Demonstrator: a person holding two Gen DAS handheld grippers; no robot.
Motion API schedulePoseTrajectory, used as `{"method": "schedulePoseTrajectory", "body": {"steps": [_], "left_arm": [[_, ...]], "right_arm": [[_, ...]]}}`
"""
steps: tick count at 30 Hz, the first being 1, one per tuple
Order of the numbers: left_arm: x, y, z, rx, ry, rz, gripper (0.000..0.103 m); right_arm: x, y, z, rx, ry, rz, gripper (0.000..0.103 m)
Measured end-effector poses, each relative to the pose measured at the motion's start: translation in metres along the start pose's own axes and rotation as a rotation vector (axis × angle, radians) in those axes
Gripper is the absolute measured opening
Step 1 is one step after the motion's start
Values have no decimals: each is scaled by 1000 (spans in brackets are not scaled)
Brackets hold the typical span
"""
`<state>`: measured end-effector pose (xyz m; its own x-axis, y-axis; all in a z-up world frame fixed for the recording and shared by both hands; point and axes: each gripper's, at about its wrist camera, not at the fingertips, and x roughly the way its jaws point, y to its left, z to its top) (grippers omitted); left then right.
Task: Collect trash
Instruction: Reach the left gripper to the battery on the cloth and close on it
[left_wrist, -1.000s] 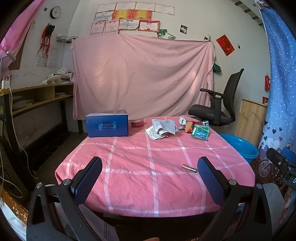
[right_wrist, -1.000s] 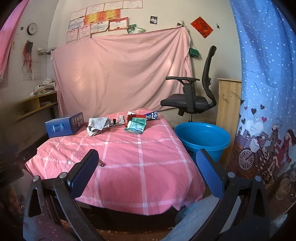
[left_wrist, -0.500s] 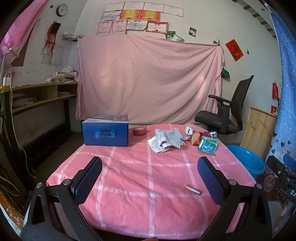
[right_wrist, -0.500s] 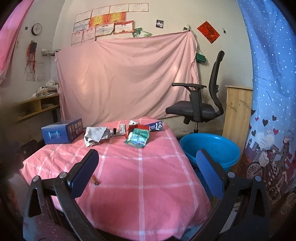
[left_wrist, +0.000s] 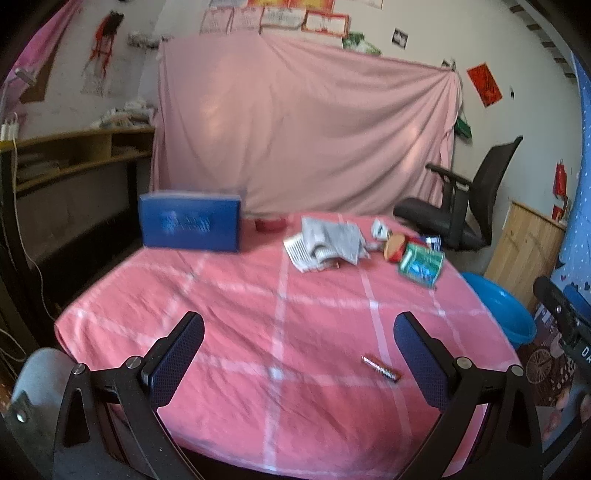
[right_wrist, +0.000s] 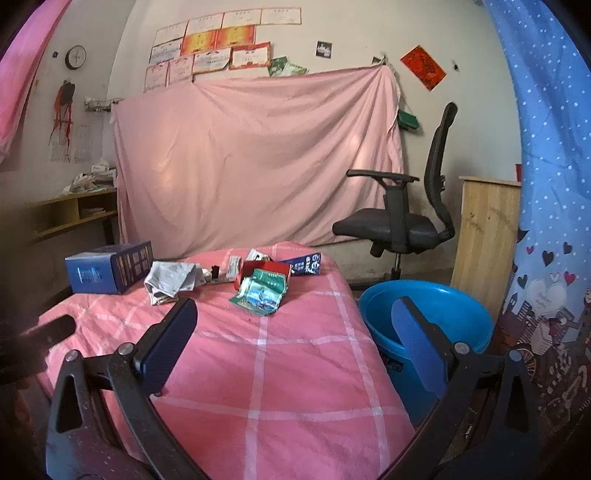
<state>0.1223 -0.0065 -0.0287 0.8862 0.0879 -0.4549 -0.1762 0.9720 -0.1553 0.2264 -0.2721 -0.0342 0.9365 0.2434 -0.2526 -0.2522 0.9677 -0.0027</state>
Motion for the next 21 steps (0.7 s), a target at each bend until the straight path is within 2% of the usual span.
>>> {"method": "schedulePoseTrajectory", "body": {"steps": [3, 6, 9, 13, 14, 16, 21], "left_arm": [[16, -8, -6, 4, 60, -21, 100], [30, -15, -11, 8, 109, -44, 92], [44, -23, -16, 15, 163, -71, 81], [61, -32, -23, 26, 238, -110, 60], [64, -34, -25, 29, 251, -112, 57], [66, -39, -25, 41, 248, -112, 56], [76, -49, -24, 37, 266, -130, 41]], "right_arm": [[10, -3, -2, -10, 25, 21, 103], [24, -6, -4, -26, 61, 55, 103], [39, -8, -5, -37, 94, 86, 103], [57, -13, -10, -27, 144, 125, 103], [60, -15, -11, -24, 155, 130, 103], [66, -17, -13, -18, 175, 137, 103], [83, -22, -18, 0, 220, 150, 103]]}}
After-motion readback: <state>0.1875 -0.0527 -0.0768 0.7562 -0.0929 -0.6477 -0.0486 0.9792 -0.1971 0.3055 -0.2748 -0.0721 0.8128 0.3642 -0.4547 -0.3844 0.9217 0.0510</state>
